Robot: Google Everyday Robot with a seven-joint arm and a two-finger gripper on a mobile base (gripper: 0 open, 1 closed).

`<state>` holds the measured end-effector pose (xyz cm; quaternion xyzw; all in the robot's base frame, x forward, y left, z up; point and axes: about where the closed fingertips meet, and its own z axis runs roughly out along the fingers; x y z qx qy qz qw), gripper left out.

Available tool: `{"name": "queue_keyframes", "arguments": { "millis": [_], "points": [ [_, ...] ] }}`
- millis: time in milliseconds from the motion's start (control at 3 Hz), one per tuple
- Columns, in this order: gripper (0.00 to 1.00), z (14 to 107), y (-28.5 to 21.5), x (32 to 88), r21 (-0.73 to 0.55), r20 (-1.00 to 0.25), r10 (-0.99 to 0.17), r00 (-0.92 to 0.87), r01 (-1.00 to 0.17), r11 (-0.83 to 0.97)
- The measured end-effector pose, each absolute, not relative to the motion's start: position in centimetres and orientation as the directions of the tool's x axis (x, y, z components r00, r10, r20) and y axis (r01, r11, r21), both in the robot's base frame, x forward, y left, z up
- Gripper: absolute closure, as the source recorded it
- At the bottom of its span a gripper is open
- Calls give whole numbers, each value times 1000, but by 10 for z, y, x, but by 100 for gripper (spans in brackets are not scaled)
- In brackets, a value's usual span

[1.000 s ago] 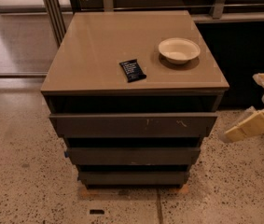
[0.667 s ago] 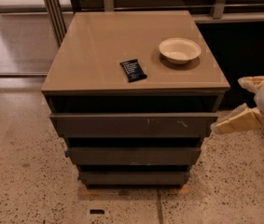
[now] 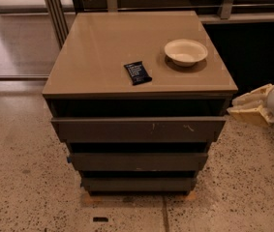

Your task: Open top drawer

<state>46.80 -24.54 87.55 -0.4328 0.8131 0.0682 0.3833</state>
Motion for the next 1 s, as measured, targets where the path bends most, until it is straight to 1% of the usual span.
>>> {"name": "queue_keyframes", "arguments": {
  "millis": [333,667,1000],
  "points": [
    [88,875,-245,468,-221,-682,-652,-331,-756,616],
    [100,865,-249,470,-234,-704,-625,-338,-720,653],
    [100,817,-246,467,-198,-779,-527,-339,-665,721]
  ]
}}
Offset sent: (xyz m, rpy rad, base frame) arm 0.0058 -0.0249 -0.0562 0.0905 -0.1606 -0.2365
